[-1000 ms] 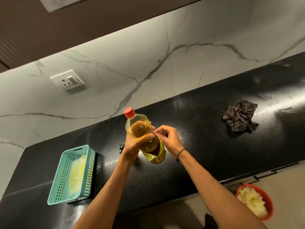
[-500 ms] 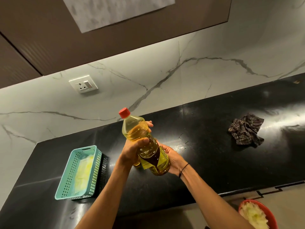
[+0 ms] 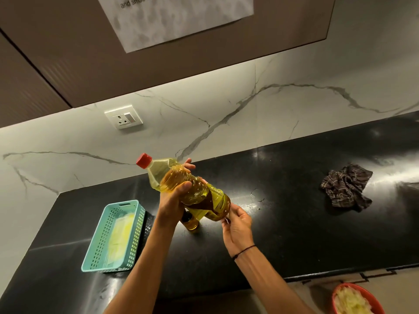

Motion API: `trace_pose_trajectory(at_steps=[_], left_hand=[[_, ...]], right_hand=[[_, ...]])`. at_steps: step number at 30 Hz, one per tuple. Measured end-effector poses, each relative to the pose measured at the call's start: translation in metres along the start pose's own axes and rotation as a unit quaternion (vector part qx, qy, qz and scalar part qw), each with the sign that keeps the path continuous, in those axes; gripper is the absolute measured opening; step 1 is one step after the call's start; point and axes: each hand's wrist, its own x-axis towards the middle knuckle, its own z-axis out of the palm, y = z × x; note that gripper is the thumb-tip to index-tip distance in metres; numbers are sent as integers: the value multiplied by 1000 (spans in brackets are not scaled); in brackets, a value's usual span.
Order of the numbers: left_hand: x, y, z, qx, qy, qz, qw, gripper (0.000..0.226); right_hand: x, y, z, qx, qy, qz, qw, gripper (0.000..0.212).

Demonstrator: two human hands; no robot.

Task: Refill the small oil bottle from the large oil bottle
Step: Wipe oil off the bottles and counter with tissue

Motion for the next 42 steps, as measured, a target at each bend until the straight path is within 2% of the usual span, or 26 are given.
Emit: trace_pose_trajectory(at_steps=[5,10,14,19,22,24,29,32,35,36,38,42], left_hand=[[5,8,2,-4,-24,-7,1000,91],[9,4,2,17,-9,5,1000,90],[11,8,-1,-3,50,11,999,120],[13,16,-1,-2,70,11,998,132],[12,14,1,-7,61,9,998,124],[10,13,5,-4,65,10,998,119],[9,11,12,14,103,32,994,137],[7,9,9,13,142,23,990,125],[4,7,5,10,153,19,988,87],[3,5,5,5,154,17,988,87],[1,3,7,-14,149,12,989,99],[1,1,14,-25,141,26,989,85]], right_hand=[[9,-21,21,40,7,-9,999,11],[15,-26,30,-12,5,21,1000,15],[5,-15,22,-57,-52,32,997,16],[-5,-12,9,-3,-44,-25,999,12],[0,-17,19,0,-30,-55,998,11],[5,-16,30,-3,-22,-39,999,11],[4,5,31,-105,-5,28,994,23],[-5,11,18,-82,-1,56,995,14],[-6,1,15,-35,26,9,999,13],[-2,-4,18,-29,34,-17,999,12],[8,-16,30,-23,31,-43,998,8],[22,-20,41,-64,7,1,998,18]])
